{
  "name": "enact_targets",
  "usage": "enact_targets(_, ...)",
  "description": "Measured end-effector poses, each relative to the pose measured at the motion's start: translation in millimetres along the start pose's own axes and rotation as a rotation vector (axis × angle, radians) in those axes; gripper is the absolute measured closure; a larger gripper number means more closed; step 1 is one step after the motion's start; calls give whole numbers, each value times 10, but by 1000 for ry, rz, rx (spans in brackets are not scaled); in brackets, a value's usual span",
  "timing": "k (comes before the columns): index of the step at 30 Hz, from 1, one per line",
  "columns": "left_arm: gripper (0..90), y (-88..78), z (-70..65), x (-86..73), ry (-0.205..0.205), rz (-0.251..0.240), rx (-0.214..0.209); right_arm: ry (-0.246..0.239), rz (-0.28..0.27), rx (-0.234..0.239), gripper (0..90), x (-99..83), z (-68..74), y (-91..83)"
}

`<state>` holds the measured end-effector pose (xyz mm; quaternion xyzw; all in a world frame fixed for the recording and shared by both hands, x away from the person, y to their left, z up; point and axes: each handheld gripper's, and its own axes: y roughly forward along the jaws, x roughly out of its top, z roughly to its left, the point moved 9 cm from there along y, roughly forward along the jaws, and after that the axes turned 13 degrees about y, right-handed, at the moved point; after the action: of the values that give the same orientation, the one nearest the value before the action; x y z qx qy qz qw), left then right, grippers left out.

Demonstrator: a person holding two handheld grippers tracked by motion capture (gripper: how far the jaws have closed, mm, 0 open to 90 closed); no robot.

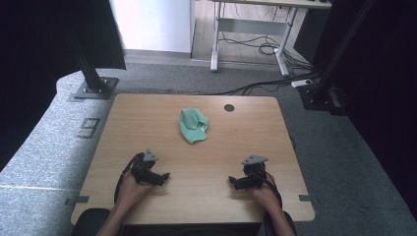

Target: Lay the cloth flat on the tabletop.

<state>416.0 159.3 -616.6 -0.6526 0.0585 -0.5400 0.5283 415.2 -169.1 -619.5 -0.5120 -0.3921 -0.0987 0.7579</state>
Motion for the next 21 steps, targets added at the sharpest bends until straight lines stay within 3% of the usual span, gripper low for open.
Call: enact_targets(21, 0, 27, 4, 30, -14, 3, 12, 3, 0, -2, 0, 1, 1, 2)
